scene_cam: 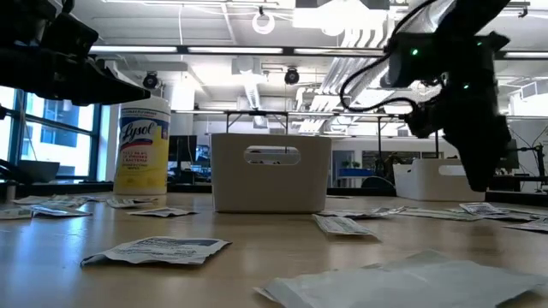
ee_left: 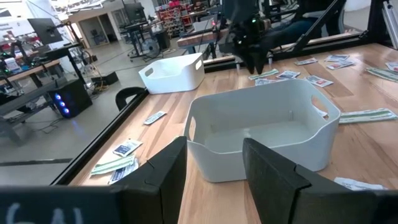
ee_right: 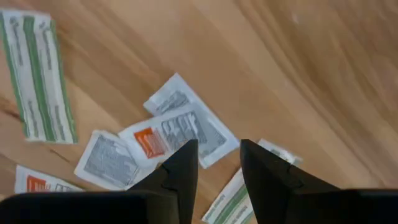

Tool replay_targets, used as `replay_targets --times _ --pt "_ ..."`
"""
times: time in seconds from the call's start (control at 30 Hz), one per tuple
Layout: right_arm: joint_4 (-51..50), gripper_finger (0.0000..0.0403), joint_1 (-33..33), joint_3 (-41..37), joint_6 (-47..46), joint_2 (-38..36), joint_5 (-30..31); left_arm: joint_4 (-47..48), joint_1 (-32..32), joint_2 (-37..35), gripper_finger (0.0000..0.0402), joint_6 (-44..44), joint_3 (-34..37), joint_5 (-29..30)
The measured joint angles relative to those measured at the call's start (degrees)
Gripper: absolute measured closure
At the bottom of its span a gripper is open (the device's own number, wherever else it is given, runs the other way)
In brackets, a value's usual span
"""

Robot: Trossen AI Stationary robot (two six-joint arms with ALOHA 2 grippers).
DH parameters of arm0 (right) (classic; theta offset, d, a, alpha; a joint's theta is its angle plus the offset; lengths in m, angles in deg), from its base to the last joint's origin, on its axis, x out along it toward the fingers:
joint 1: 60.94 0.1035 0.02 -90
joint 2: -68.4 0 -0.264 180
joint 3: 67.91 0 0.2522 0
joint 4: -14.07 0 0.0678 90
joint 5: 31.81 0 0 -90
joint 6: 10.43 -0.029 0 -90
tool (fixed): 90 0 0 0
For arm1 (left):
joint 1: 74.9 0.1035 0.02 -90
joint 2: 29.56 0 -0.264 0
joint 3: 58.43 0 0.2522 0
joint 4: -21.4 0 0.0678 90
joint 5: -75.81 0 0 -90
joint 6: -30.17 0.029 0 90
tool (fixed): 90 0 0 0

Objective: Pick & Place First Aid Supplies
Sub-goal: Put the orange pad into the white bin

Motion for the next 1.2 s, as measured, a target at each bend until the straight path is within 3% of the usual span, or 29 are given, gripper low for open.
replay_targets --times 0.3,0.67,1.0,1.2 --pt "2.8 0.0289 -4.0 0.0 6.7 4.6 -5.7 0.0 0.0 0.0 0.0247 0.0 0.0 0.0" --pt "3.8 0.0295 -4.0 0.0 6.9 7.2 -6.4 0.0 0.0 0.0 0.0247 0.0 0.0 0.0" --pt "4.2 0.0342 -4.0 0.0 6.9 7.2 -9.3 0.0 0.0 0.0 0.0247 0.0 0.0 0.0" --pt "4.2 0.0392 -4.0 0.0 6.9 7.2 -11.5 0.0 0.0 0.0 0.0247 0.0 0.0 0.0"
